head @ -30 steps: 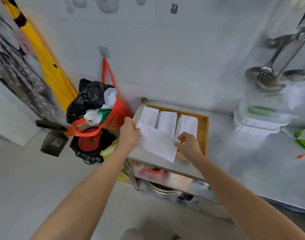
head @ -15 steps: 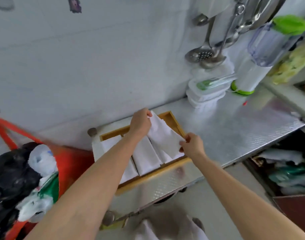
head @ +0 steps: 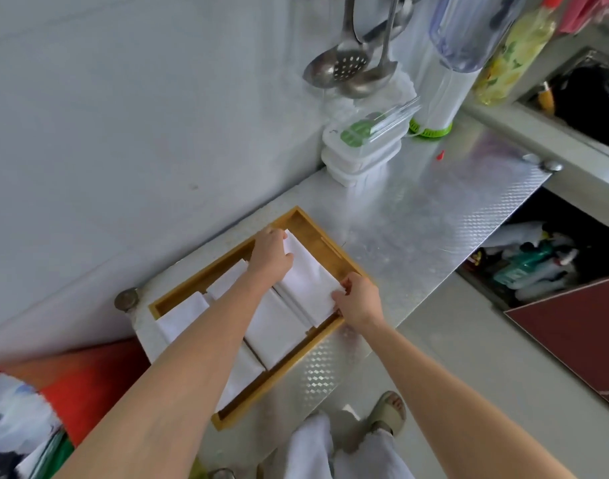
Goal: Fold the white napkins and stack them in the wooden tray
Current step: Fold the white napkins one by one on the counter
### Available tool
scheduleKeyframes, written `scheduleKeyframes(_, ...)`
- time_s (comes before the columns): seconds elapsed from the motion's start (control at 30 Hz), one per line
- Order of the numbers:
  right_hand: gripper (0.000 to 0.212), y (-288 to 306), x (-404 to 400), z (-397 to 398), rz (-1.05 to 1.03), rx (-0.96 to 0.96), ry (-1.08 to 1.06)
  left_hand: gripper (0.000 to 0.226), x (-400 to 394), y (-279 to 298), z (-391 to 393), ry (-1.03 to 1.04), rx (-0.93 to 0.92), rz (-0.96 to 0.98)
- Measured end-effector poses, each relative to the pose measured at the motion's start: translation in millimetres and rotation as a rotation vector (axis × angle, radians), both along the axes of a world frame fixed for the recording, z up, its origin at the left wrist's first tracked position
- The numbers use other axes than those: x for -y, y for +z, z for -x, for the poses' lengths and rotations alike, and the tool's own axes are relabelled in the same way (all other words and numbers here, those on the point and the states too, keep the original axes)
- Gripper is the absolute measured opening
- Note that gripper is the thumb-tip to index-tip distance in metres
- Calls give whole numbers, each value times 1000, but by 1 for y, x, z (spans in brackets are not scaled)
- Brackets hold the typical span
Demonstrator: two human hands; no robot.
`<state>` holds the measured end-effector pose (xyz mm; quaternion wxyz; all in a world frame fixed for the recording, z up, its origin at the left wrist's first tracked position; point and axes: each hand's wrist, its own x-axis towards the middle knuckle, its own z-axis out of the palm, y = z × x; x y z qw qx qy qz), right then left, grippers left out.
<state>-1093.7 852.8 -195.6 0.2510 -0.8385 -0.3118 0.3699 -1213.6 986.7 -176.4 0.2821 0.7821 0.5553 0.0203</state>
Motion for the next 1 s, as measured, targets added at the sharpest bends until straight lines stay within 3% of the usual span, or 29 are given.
scheduleKeyframes(0.1,5,2,0,-6,50,142,87,59,2,-3,-2,-103,-200,0)
scheduleKeyframes(0.17,9,7,1,-19,58,186,129,54,1,6,-8,-159,-303,-70)
scheduleKeyframes(0.3,11,23,12,-69,20,182,72,34,6,41,-41,-292,-301,-218)
scheduleKeyframes(0.47,11,43,67,-170,-39,195,-61,26,59,72,-145,-575,-324,-152)
scheduleKeyframes(0.7,12,67,249,-357,95,456,-220,27,218,80,-384,-1010,-324,-210)
scheduleKeyframes(1.0,16,104,541,-536,360,678,-659,31,467,105,-657,-1559,-150,-338)
